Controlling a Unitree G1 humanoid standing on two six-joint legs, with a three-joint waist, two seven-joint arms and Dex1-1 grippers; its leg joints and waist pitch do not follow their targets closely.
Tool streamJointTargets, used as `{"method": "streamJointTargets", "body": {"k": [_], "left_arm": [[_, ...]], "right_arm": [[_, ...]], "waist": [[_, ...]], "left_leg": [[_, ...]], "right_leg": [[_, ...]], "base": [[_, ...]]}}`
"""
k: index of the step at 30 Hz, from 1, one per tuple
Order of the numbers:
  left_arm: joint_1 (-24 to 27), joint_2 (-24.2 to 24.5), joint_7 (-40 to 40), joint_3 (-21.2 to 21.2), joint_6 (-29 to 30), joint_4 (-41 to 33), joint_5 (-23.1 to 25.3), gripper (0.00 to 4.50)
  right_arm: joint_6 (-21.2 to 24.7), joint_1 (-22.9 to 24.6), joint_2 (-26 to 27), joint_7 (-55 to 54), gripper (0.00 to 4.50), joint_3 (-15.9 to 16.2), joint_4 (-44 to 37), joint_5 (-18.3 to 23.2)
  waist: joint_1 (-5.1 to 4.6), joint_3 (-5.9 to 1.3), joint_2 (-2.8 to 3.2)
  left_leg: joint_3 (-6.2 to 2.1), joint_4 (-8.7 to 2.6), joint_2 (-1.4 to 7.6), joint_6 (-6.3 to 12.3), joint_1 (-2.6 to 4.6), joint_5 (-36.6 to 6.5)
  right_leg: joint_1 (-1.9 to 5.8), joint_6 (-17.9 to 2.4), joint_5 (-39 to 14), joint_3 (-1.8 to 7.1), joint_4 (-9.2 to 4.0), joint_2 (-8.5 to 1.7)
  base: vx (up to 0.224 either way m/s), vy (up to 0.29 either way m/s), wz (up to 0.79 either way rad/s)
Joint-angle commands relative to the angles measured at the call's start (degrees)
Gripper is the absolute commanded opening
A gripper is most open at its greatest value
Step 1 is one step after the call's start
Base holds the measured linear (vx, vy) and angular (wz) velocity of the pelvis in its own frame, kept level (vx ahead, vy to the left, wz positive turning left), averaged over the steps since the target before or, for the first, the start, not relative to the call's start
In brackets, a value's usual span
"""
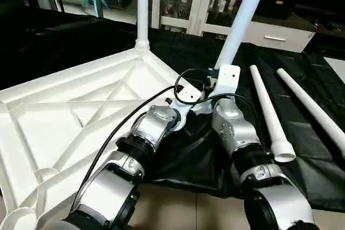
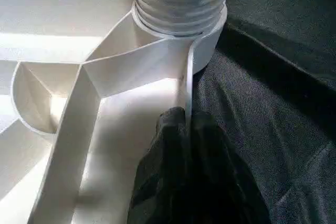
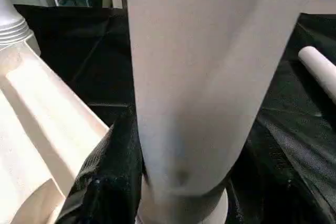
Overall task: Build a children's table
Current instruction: Insert table leg to table base
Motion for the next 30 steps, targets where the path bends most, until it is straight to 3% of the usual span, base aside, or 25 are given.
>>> {"method": "streamJointTargets", "body": {"k": [1,2,22,23,25,29,30], "left_arm": [[-6.09,1.15,3.03,3.88,-7.09,-4.54,-0.74,0.0],[-6.23,1.25,3.03,3.95,-7.33,-4.12,-0.77,0.0],[-6.22,2.17,1.32,3.38,-7.81,-3.13,-0.96,0.0],[-6.25,2.19,1.31,3.36,-7.81,-3.1,-0.97,0.0],[-6.26,2.22,1.27,3.35,-7.79,-3.09,-0.97,0.0],[-6.25,2.3,1.21,3.26,-7.69,-3.14,-0.95,0.0],[-6.26,2.32,1.23,3.27,-7.72,-3.16,-0.97,0.0]], "right_arm": [[5.21,6.23,-1.11,-3.15,1.86,-3.8,11.95,0.46],[4.74,5.91,-1.09,-3.11,1.86,-3.98,12.63,0.45],[0.89,3.72,-1.65,0.64,1.86,-4.32,15.4,0.86],[0.87,3.59,-1.72,0.7,2.42,-4.32,15.45,0.86],[0.86,3.48,-1.79,0.74,2.42,-4.31,15.38,0.85],[0.52,3.19,-1.9,1.51,2.8,-4.11,15.63,0.45],[0.48,3.05,-1.96,1.45,2.92,-3.98,15.84,0.27]], "waist": [[-0.48,-2.55,0.69],[-0.5,-2.56,0.51],[-0.8,-2.46,0.72],[-0.82,-2.45,0.71],[-0.87,-2.53,0.64],[-0.54,-2.87,0.6],[-0.48,-3.14,0.52]], "left_leg": [[-0.34,-4.39,1.77,-3.12,1.15,-12.8],[-0.32,-4.4,1.83,-3.01,1.23,-13.19],[-0.4,-4.62,1.98,-3.02,1.1,-14.8],[-0.41,-4.62,1.96,-3.0,1.05,-14.72],[-0.38,-4.56,1.95,-2.8,1.05,-14.31],[-0.13,-3.88,1.69,-1.41,0.73,-7.64],[-0.02,-3.47,1.56,-0.58,0.77,-5.07]], "right_leg": [[1.23,-6.47,0.22,1.9,-3.81,-2.8],[1.15,-6.45,-0.61,1.92,-3.87,-2.81],[0.86,-6.87,-2.87,1.95,-4.04,-2.85],[0.89,-6.9,-2.76,1.95,-4.01,-2.82],[0.91,-7.07,-2.27,1.95,-3.95,-2.8],[1.28,-8.19,6.96,1.84,-2.98,-2.55],[1.37,-8.55,11.4,1.8,-2.59,-2.39]], "base": [[0.0,0.0,0.0],[0.0,0.0,0.0],[0.0,0.0,0.0],[0.0,0.0,0.0],[0.0,0.0,0.0],[0.0,0.0,0.0],[0.0,0.0,0.0]]}}
